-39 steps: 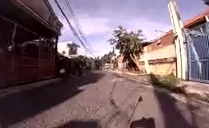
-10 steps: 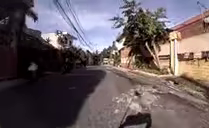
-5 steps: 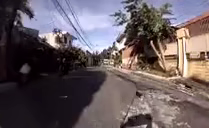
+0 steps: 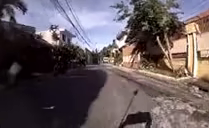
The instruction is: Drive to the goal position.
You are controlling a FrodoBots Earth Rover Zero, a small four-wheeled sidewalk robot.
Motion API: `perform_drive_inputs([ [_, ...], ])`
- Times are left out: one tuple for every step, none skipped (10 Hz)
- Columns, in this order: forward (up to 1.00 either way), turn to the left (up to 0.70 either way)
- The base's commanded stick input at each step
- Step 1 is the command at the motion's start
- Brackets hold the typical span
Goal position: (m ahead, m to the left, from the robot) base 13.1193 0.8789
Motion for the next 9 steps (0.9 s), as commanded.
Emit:
perform_drive_inputs([
  [1.0,0.0],
  [1.0,0.0],
  [1.0,0.0],
  [1.0,0.0],
  [1.0,0.0],
  [1.0,0.0],
  [1.0,0.0],
  [1.0,0.0],
  [1.0,0.0],
])
